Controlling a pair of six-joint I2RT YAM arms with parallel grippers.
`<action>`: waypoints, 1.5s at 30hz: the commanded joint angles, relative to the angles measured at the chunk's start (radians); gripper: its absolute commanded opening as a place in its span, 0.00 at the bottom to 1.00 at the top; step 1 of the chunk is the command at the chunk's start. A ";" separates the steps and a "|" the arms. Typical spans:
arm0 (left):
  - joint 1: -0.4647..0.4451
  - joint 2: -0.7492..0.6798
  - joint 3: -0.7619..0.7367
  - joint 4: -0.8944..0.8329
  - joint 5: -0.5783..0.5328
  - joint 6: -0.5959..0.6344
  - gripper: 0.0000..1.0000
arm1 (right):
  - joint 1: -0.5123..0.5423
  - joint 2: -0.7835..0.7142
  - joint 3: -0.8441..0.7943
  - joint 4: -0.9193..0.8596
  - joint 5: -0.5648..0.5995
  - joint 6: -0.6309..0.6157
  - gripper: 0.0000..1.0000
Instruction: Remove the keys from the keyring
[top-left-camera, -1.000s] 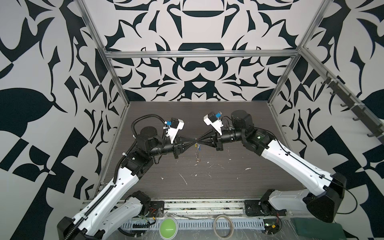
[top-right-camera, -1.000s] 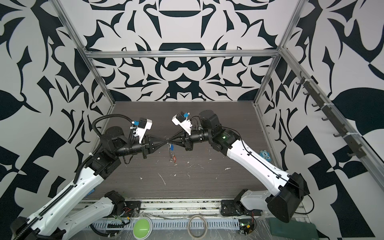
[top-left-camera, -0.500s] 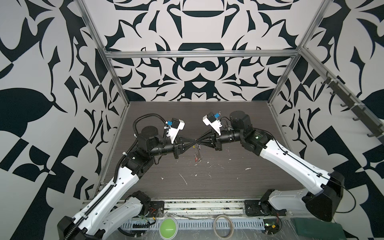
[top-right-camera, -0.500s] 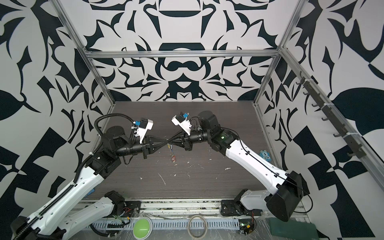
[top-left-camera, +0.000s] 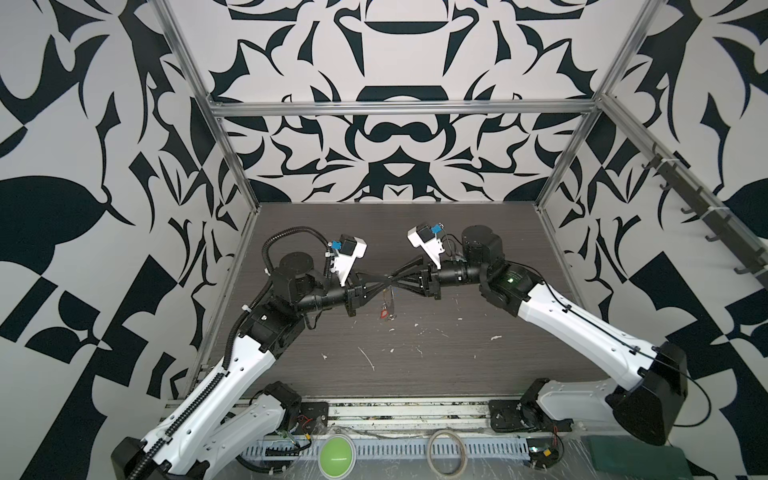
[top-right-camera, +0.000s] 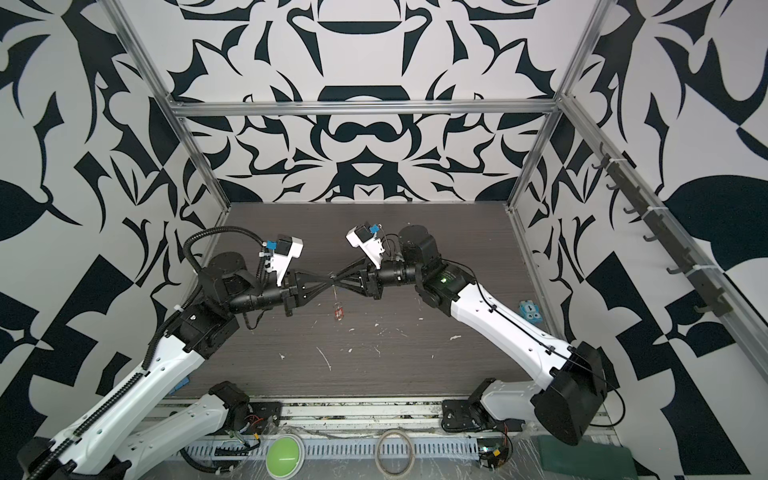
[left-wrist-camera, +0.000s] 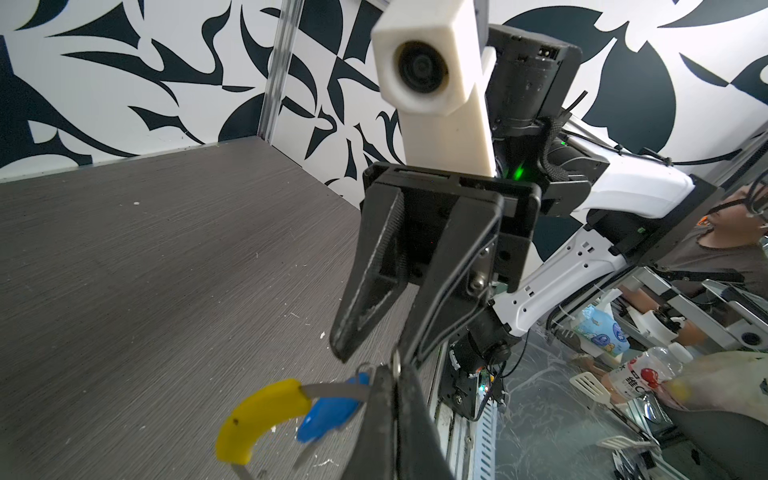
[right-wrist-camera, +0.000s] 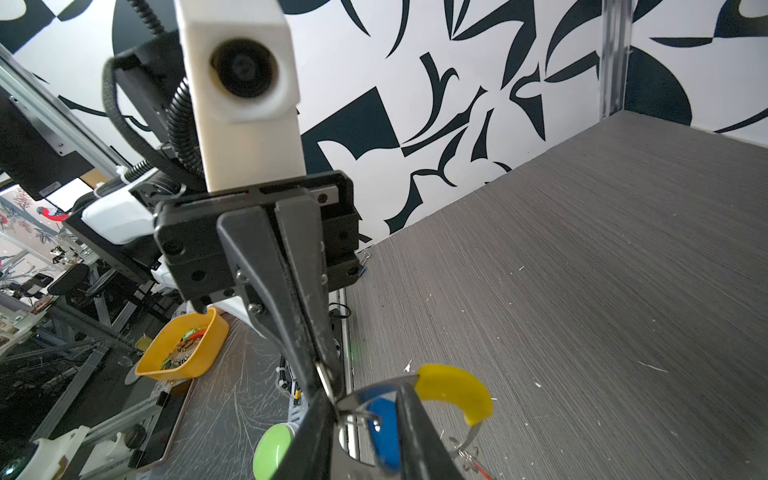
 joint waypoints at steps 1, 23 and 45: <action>-0.034 0.005 0.038 0.049 0.070 0.000 0.00 | 0.045 -0.006 0.004 0.117 0.000 0.020 0.30; -0.034 0.006 0.030 0.043 0.065 0.001 0.00 | 0.045 -0.053 -0.013 0.099 0.037 -0.005 0.34; -0.034 0.014 0.029 0.025 0.030 0.002 0.00 | 0.045 -0.081 -0.010 0.111 0.059 0.001 0.39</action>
